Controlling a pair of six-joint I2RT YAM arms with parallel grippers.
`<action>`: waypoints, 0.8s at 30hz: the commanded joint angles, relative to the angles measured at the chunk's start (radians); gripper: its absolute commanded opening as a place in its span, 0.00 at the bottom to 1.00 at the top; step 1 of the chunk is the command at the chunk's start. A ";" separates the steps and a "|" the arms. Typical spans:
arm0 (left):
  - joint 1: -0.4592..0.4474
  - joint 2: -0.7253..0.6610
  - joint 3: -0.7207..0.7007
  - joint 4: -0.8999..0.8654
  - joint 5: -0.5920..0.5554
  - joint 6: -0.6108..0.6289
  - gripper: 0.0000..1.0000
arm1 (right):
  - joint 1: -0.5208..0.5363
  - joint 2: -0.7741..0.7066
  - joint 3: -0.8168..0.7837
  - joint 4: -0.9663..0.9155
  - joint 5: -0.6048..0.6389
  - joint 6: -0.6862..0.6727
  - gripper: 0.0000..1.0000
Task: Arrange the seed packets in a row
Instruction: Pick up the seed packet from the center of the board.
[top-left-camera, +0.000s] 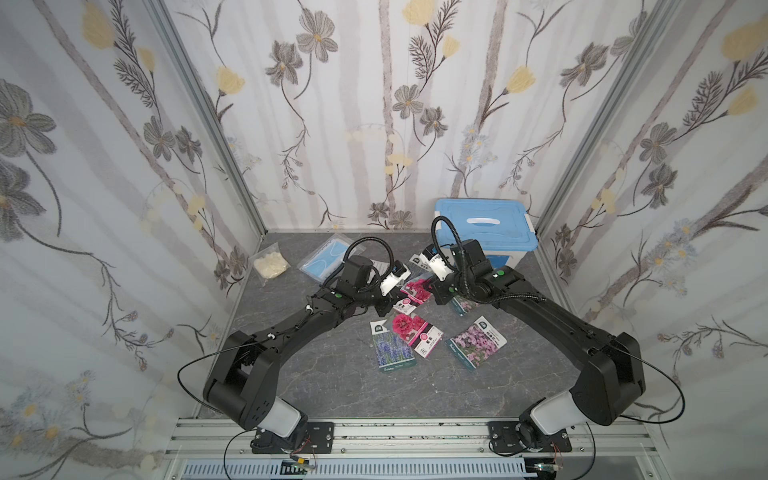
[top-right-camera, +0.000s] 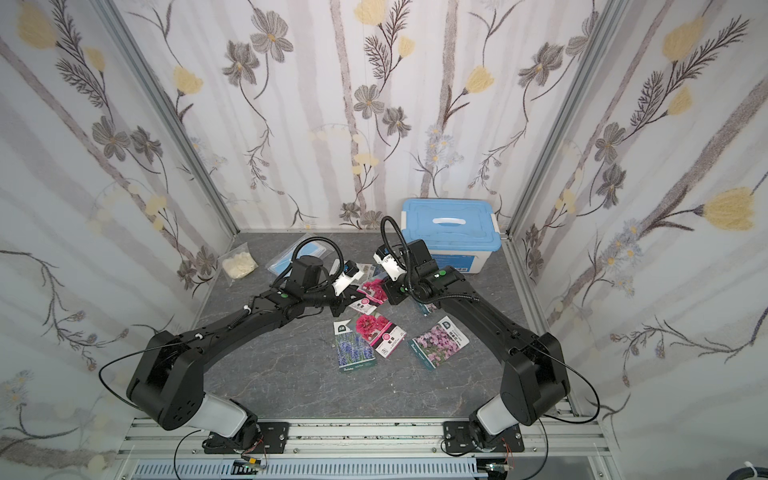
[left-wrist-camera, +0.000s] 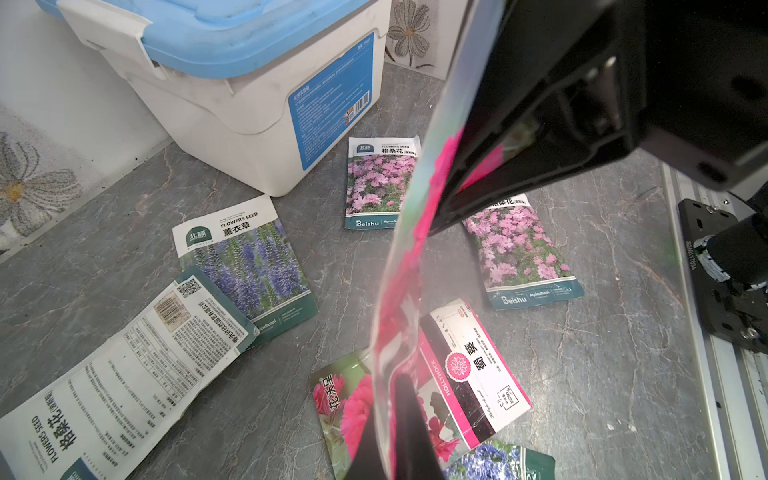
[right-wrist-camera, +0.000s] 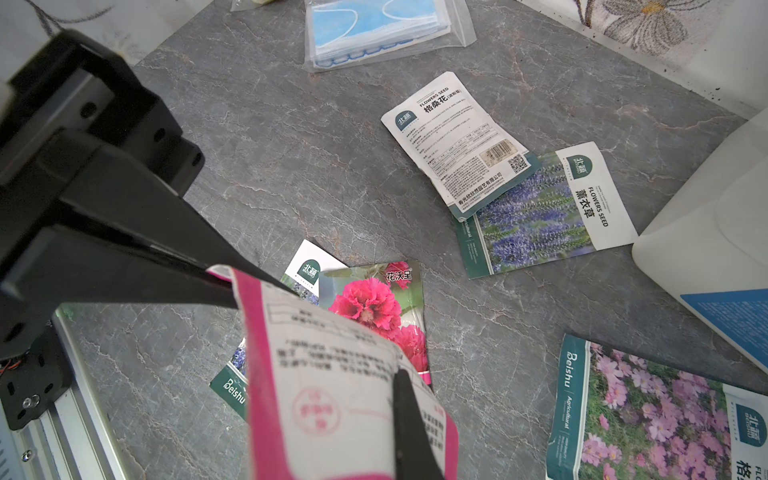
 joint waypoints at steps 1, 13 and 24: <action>-0.001 0.001 -0.004 0.018 -0.049 -0.042 0.00 | -0.001 0.008 0.013 0.049 0.016 0.021 0.00; 0.070 -0.093 -0.020 -0.243 -0.263 -0.554 0.00 | -0.034 0.032 -0.002 0.262 0.037 0.194 0.84; 0.287 -0.359 -0.142 -0.631 -0.432 -0.735 0.00 | -0.039 0.011 -0.126 0.476 -0.035 0.313 0.87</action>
